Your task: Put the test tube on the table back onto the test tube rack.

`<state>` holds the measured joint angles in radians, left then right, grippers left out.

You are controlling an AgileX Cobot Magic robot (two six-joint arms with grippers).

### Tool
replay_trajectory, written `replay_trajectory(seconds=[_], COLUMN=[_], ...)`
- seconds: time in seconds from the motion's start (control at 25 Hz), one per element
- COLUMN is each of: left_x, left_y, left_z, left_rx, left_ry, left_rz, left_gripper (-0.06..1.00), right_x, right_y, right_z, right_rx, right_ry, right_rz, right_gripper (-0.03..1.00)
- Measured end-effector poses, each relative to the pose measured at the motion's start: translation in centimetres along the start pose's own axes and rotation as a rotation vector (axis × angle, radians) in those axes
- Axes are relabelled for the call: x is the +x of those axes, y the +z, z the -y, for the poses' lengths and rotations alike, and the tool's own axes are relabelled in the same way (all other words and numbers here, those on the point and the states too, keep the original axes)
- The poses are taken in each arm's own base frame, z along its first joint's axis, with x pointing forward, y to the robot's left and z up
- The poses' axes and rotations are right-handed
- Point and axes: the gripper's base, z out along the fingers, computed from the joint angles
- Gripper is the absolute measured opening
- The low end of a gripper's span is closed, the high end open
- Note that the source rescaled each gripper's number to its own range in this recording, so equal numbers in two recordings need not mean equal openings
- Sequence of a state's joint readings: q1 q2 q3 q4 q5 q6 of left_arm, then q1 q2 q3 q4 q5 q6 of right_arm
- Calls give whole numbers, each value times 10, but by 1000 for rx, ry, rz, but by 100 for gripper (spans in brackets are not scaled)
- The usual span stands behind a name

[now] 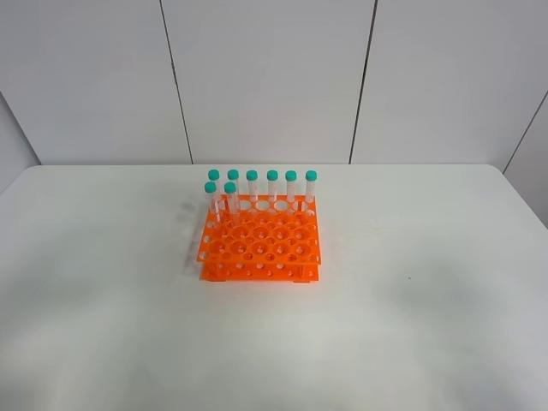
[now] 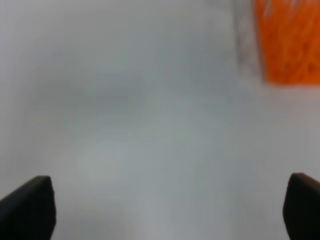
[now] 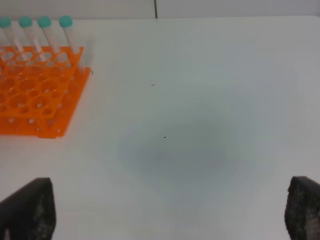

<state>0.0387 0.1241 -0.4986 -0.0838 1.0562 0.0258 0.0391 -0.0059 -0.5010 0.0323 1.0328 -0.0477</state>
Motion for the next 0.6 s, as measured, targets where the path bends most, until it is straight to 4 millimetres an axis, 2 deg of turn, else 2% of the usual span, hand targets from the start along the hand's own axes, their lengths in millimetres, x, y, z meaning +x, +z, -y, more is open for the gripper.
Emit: replay_trajectory(seconds=[0.2, 0.6], left_x=[10, 11], left_y=[-16, -17], left_z=[1, 1], left_rx=[4, 52], left_ry=[10, 38], left_rz=[115, 122], left_gripper=[100, 100], right_x=[0, 0], right_y=[0, 0], right_z=[0, 0], right_rx=[0, 0], right_ry=[0, 0], right_rz=[0, 0], right_gripper=[100, 100])
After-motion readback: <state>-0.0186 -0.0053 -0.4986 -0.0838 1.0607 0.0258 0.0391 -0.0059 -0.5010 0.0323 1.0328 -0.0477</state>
